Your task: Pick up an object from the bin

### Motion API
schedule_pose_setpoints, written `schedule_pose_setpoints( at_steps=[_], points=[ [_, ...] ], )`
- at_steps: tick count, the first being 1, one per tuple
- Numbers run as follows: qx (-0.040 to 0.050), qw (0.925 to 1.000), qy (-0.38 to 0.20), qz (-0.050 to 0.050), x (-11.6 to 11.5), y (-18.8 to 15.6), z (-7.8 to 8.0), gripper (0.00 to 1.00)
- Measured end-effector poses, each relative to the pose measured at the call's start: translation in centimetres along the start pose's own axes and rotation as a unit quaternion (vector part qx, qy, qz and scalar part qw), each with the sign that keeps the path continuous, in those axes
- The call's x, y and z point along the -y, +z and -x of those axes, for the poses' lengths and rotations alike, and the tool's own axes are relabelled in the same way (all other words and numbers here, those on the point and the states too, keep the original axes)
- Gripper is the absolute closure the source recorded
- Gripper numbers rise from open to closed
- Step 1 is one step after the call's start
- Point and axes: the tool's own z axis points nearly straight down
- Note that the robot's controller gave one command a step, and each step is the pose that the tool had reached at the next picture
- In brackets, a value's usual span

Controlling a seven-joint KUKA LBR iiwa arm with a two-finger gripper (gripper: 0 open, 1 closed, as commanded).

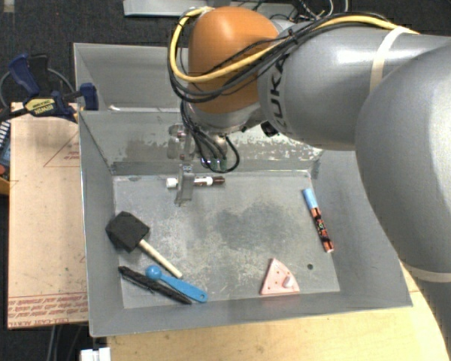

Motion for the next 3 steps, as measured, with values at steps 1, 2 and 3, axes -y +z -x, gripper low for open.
schedule_pose_setpoints(
  at_steps=[1,2,3],
  points=[
    [0.0038,1.0000,0.002,0.000,0.1,-0.5,0.2,0.00],
    [0.0034,1.0000,-0.007,0.002,-7.1,10.8,0.2,0.00],
    [0.0062,0.9982,-0.060,0.002,-6.6,12.6,0.4,0.00]
  ],
)
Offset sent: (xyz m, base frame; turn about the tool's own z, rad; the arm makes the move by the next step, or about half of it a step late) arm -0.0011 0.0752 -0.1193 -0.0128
